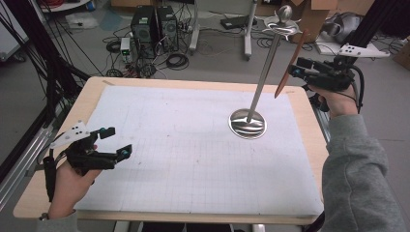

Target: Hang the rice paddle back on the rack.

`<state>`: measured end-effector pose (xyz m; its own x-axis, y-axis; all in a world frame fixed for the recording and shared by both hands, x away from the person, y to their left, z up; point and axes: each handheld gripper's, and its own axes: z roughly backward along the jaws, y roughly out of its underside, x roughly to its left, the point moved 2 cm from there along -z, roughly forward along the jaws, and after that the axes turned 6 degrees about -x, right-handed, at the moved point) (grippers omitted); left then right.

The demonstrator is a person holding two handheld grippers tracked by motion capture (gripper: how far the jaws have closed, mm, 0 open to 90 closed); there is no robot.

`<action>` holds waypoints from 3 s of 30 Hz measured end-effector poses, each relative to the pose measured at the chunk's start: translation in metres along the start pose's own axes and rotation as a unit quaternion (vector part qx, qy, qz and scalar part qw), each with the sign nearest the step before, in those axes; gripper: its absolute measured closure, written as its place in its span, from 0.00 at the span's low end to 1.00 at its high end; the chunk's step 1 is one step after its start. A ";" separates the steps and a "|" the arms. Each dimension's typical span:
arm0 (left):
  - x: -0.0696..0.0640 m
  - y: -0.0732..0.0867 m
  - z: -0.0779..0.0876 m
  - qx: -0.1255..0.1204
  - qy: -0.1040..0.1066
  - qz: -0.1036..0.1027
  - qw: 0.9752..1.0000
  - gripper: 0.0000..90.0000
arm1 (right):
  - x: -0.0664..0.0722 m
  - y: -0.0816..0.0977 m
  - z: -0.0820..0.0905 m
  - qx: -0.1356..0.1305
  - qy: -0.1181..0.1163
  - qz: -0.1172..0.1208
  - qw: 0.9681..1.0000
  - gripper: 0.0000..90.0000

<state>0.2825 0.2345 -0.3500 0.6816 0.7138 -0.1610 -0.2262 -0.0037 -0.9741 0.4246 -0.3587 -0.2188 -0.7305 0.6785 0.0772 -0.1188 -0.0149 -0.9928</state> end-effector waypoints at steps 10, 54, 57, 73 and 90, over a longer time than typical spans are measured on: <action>0.002 -0.005 -0.004 -0.008 0.005 -0.002 1.000 0.06 | 0.016 0.004 0.008 0.017 0.007 0.022 1.000 0.14; -0.008 -0.012 -0.032 -0.012 0.039 -0.009 0.999 0.06 | 0.084 0.088 0.041 -0.010 0.000 0.013 1.000 0.12; -0.008 -0.012 -0.032 -0.014 0.042 -0.010 0.999 0.06 | 0.086 0.096 0.041 -0.005 -0.001 0.013 1.000 0.12; -0.010 -0.012 -0.031 -0.017 0.045 -0.015 0.999 0.06 | 0.094 0.139 0.038 0.029 -0.011 0.000 1.000 0.12; -0.009 -0.008 -0.032 -0.009 0.045 -0.018 0.999 0.06 | 0.094 0.171 0.045 0.031 -0.008 -0.025 0.999 0.12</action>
<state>0.3009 0.2054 -0.3459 0.7486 0.6483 -0.1388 -0.1883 0.0071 -0.9821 0.3049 -0.3305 -0.3777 -0.7333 0.6675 0.1293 -0.1967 -0.0262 -0.9801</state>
